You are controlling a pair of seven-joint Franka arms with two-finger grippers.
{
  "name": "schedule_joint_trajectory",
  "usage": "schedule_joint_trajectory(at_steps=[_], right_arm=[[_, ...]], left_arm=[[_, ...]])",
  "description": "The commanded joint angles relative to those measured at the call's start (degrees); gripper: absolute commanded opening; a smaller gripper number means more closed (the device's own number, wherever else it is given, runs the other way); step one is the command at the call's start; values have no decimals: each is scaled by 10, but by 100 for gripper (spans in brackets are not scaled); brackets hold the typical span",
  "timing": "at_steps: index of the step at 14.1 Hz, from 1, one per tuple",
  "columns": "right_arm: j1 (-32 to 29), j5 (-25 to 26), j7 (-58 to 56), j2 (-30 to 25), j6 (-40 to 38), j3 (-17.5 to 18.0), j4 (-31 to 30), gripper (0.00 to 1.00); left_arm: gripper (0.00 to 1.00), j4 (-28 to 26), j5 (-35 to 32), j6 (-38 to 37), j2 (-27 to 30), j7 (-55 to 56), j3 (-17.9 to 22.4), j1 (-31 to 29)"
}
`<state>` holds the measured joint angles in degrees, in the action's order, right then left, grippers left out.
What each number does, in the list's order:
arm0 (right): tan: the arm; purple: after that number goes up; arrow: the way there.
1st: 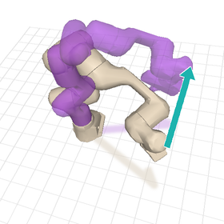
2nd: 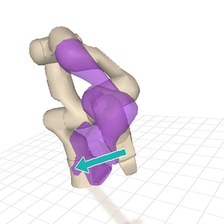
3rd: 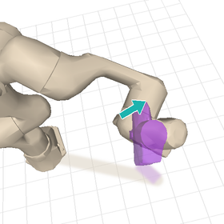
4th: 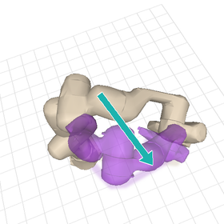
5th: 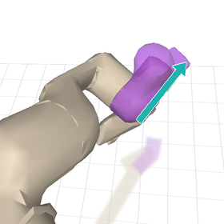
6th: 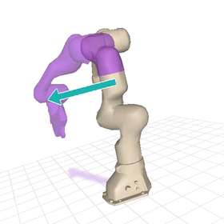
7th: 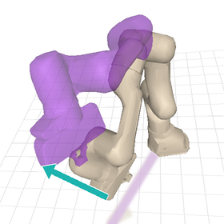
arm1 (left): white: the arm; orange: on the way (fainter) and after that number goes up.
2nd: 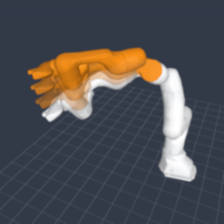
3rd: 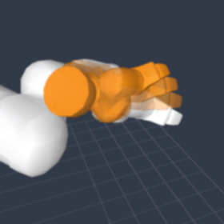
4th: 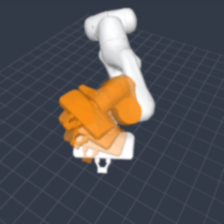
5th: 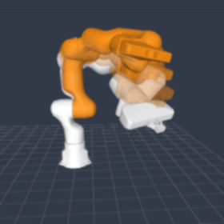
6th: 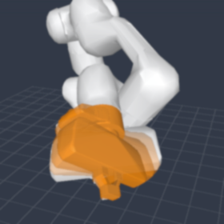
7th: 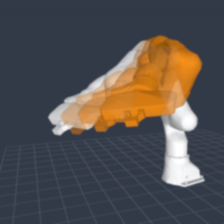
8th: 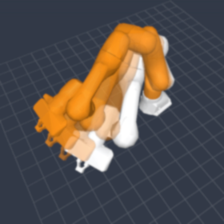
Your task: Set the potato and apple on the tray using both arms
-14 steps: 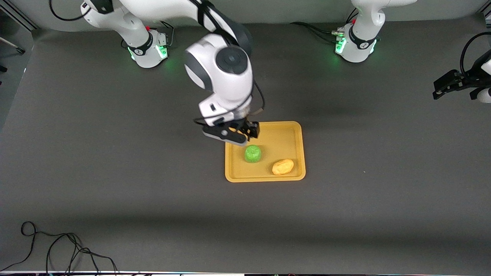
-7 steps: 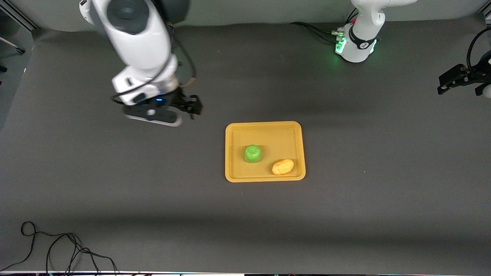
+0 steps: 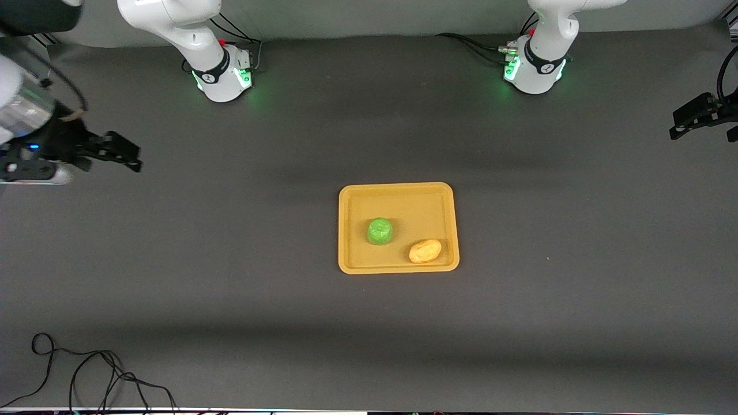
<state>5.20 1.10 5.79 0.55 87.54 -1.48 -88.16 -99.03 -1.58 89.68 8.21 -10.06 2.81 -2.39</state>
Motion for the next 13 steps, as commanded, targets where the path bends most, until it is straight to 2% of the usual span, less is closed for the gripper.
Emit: schedule_joint_trajectory(at_steps=[1,10,13], right_arm=[[-54,-8,-62,-8,6,11,-16,100],[-61,-7,-80,-4,6,2,-11,100],[-61,-8,-80,-4,6,1,-11,100]], left_arm=[[100,12,3,-13,-3,-10,1,-2],[100,15,3,-9,-6,-10,1,-2],[100,34,4,-12,-19,-4,1,-2]])
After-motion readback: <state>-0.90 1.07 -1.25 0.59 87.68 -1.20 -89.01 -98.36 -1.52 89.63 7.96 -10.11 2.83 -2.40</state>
